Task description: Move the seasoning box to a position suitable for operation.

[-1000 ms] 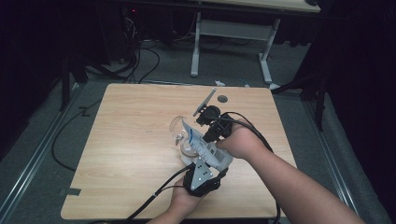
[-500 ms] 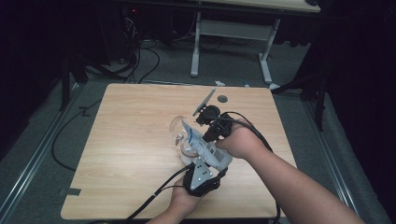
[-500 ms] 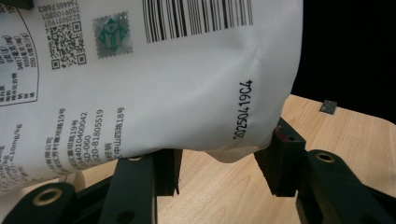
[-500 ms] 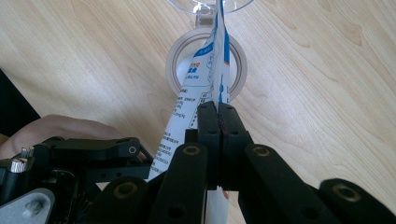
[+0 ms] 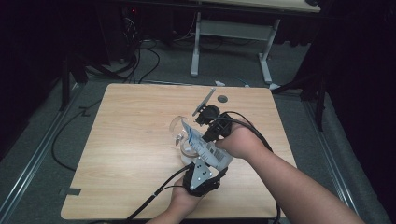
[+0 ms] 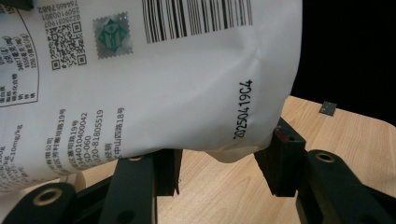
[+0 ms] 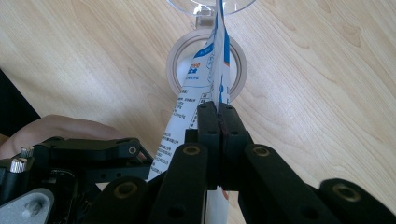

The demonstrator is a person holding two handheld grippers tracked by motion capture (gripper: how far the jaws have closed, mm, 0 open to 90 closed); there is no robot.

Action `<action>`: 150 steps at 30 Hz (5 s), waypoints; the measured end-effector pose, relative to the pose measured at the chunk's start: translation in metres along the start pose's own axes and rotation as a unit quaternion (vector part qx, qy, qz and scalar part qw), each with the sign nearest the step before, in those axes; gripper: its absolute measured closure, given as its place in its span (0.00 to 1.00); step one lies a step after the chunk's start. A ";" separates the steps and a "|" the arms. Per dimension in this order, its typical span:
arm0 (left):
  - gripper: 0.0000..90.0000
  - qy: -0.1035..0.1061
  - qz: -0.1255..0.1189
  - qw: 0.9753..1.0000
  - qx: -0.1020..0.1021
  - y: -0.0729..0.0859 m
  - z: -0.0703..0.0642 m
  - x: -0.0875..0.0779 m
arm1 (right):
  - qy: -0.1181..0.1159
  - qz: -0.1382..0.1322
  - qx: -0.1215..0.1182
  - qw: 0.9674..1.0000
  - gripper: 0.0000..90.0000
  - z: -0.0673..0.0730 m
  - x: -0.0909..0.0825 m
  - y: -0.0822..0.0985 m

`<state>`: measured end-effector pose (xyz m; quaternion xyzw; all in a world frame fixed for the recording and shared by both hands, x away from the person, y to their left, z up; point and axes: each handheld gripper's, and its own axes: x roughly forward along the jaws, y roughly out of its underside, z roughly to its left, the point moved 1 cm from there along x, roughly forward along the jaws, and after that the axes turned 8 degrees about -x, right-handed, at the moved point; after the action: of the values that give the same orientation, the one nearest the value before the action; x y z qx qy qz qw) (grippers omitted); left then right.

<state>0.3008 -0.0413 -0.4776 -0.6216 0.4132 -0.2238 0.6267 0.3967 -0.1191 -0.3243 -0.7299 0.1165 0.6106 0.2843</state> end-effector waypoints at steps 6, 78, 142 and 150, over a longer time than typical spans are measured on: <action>0.61 0.000 -0.001 1.000 -0.001 0.000 0.000 -0.001 | 0.001 0.000 0.001 1.000 1.00 0.001 -0.001 -0.001; 0.61 0.001 -0.006 1.000 -0.007 -0.002 0.002 0.000 | -0.001 0.000 -0.007 1.000 1.00 -0.001 0.005 -0.005; 0.60 0.010 -0.009 1.000 -0.016 -0.005 0.002 0.001 | -0.001 0.002 -0.010 1.000 1.00 0.000 0.008 -0.009; 0.60 0.010 -0.011 1.000 -0.017 -0.006 0.002 0.001 | 0.000 0.003 -0.010 1.000 1.00 0.000 0.007 -0.009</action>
<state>0.3040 -0.0421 -0.4726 -0.6341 0.4164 -0.2303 0.6095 0.4035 -0.1107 -0.3287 -0.7323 0.1130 0.6126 0.2749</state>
